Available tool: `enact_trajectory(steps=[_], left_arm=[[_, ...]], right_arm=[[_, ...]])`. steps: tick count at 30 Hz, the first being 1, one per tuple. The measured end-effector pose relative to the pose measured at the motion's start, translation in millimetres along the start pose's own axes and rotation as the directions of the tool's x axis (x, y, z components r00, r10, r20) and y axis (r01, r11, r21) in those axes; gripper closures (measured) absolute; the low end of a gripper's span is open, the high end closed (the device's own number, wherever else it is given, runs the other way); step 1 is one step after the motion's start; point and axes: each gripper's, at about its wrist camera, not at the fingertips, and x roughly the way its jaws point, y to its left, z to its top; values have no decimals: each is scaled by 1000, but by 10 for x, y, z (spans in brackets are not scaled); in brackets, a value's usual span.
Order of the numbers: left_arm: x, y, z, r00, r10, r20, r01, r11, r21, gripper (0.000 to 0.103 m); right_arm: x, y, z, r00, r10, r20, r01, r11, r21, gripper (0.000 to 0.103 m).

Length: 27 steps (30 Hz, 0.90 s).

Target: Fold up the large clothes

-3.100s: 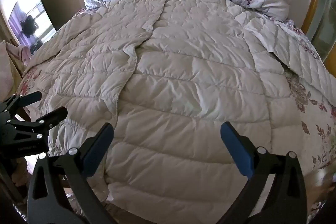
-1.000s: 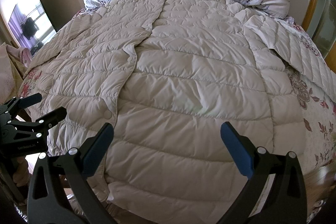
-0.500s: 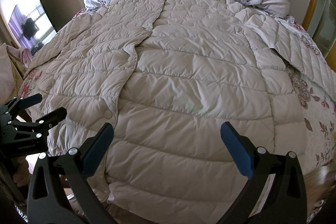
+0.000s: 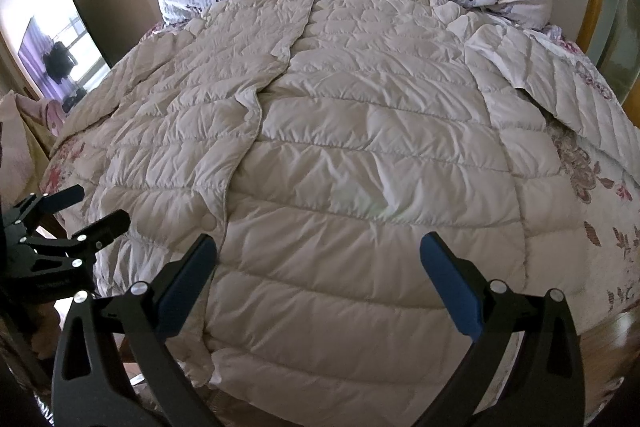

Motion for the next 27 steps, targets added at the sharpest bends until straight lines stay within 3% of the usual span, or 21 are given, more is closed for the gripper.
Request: enact_trajectory(steps=[6, 10, 11, 15, 18, 21, 24, 27], left_arm=[[39, 76, 59, 1000, -8, -4, 8, 1000, 0, 1], [33, 104, 113, 1000, -21, -10, 21, 1000, 3, 1], [37, 116, 151, 999, -36, -13, 36, 999, 5, 1], [47, 119, 257, 997, -78, -6, 78, 997, 11, 1], [56, 118, 347, 994, -105, 8, 104, 994, 21, 1], [89, 132, 457, 994, -112, 15, 112, 993, 27, 1], [156, 190, 573, 993, -114, 21, 114, 993, 15, 1], [245, 286, 681, 986, -164, 18, 164, 986, -25, 1]], right_arm=[[-42, -161, 69, 998, 44, 34, -47, 996, 74, 2], [-75, -473, 140, 991, 85, 107, -103, 978, 179, 2], [-87, -580, 156, 983, 74, 168, -109, 972, 210, 2], [-149, -1064, 172, 972, -15, 235, -76, 926, 371, 2], [-181, -1541, 117, 963, -83, 256, -68, 847, 528, 2], [-188, -2138, -34, 955, -112, 275, -119, 704, 700, 2], [-189, -2709, -206, 945, -162, 285, -150, 560, 815, 13], [-166, -3150, -352, 935, -214, 282, -162, 449, 879, 27]])
